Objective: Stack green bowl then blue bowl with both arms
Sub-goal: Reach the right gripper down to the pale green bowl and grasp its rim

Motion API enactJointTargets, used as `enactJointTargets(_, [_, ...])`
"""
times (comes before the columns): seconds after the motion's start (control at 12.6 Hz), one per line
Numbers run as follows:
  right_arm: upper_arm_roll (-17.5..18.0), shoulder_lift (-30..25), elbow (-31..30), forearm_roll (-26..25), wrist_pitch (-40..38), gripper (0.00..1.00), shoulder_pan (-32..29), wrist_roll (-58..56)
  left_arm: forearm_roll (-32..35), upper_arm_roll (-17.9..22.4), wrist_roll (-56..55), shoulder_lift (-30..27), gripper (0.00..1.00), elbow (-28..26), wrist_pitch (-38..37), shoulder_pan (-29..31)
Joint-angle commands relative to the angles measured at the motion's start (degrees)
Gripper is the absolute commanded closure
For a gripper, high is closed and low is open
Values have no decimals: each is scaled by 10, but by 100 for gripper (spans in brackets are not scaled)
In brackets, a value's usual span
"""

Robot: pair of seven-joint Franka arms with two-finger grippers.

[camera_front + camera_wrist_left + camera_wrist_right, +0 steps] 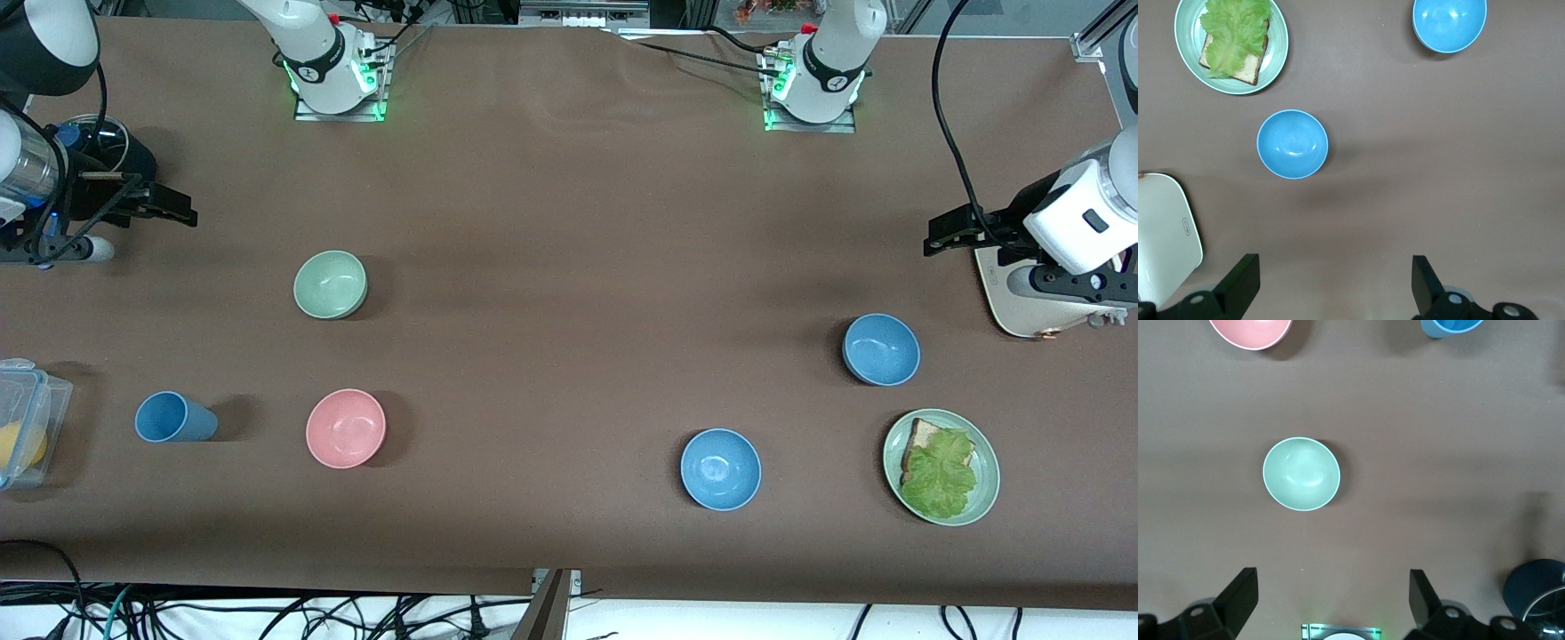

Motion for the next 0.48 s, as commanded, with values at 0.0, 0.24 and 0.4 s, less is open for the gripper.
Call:
enactJointTargets(0.0, [7,-5,-29,-4,6,0,-7,0,8,2,5,3,0,9,-8,-3])
enactJointTargets(0.24, [8,6,-92,-5,101,0,0,0,8,2,6,3,0,9,-8,-2])
enactJointTargets(0.4, [9,24,-149,-4,187,1,0,0,8,2,5,3,0,9,-8,-2])
